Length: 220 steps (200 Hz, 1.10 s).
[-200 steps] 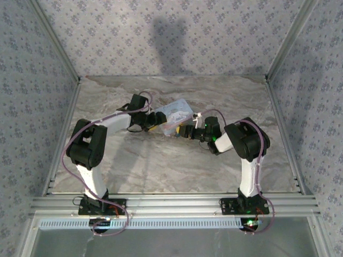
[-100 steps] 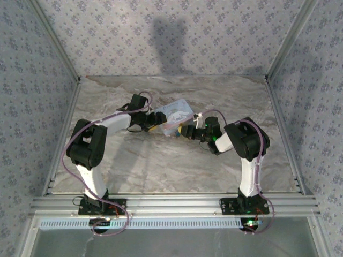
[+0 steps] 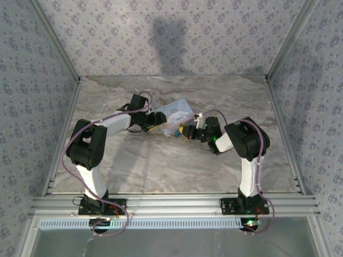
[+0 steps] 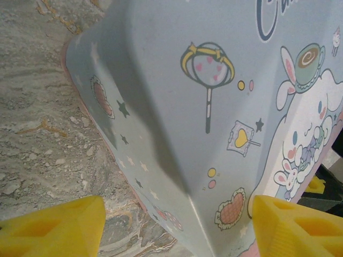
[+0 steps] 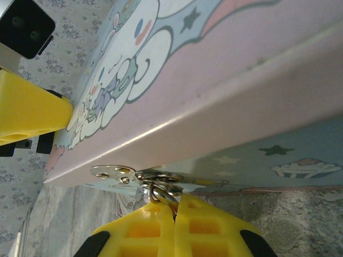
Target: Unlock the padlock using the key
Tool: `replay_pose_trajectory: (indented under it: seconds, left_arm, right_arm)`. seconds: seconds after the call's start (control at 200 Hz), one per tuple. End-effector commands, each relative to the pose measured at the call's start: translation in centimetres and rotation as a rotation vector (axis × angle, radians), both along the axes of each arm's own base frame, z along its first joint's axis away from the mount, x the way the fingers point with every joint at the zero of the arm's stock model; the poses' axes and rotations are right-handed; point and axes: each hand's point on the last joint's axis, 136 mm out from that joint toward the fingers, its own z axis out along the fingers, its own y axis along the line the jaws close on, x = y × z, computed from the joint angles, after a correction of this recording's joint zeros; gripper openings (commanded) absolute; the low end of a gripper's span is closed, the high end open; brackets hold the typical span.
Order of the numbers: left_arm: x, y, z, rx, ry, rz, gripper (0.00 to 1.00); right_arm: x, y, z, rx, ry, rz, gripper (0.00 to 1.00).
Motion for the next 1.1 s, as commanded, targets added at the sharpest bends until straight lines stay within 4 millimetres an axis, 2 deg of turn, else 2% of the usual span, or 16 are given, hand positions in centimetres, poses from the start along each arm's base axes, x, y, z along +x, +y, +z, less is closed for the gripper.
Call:
replay_pose_trajectory:
  seconds: [0.0, 0.38, 0.759, 0.899, 1.094]
  left_arm:
    - [-2.5, 1.7, -3.0, 0.107, 0.110, 0.018, 0.71]
    - [-2.5, 1.7, -2.9, 0.102, 0.107, 0.018, 0.71]
    - [-2.5, 1.7, -2.6, 0.098, 0.101, 0.021, 0.71]
    - [-2.3, 1.6, -2.0, 0.087, 0.088, 0.026, 0.72]
    - [-1.6, 1.2, -0.2, 0.059, 0.041, 0.029, 0.74]
  right_arm:
    - [0.4, -0.3, 0.9, 0.028, -0.016, -0.024, 0.01]
    - [1.1, -2.0, 1.1, 0.084, 0.014, -0.103, 0.00]
    - [1.5, -2.5, 1.6, 0.109, 0.018, -0.128, 0.00]
    - [1.3, -3.0, 1.7, 0.092, 0.012, -0.138, 0.00]
    - [1.2, -4.0, 2.1, 0.066, -0.001, -0.159, 0.00]
